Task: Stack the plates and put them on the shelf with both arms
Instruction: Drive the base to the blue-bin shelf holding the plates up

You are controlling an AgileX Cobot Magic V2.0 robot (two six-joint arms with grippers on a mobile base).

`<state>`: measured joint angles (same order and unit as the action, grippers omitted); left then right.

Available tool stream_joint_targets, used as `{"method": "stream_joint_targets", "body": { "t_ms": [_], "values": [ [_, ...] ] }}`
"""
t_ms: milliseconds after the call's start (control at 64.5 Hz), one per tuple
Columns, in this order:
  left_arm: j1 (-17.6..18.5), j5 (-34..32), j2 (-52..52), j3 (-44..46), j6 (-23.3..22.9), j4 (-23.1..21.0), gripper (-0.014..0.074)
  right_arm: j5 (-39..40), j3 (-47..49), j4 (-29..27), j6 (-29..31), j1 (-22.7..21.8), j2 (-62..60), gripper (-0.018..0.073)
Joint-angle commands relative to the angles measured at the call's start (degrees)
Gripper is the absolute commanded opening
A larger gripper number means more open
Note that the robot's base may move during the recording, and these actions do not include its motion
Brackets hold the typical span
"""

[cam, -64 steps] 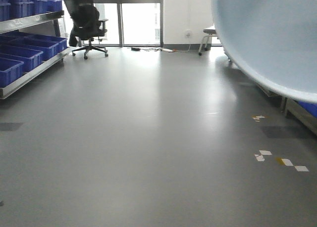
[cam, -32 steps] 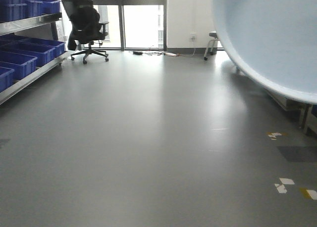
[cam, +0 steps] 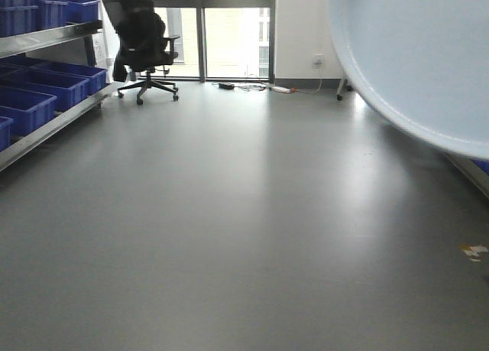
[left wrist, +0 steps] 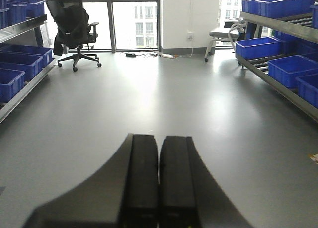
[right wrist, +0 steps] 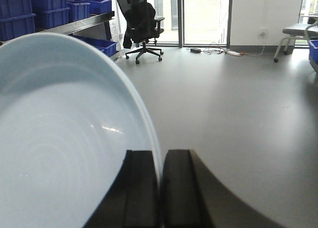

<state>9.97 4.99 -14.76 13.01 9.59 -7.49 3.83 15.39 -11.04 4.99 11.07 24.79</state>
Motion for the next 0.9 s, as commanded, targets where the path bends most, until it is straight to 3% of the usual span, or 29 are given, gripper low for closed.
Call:
{"method": "stream_joint_targets", "body": {
  "t_ms": [0,884],
  "values": [
    [0.1,-4.5,-0.5,1.9,-0.2,0.0,0.0082,5.9,1.9,0.0,0.1,-0.4,0.2,0.0056],
    [0.1,-4.5,-0.7,1.9,-0.2,0.0,0.0082,5.9,1.9,0.0,0.1,-0.4,0.2,0.0056]
  ]
}}
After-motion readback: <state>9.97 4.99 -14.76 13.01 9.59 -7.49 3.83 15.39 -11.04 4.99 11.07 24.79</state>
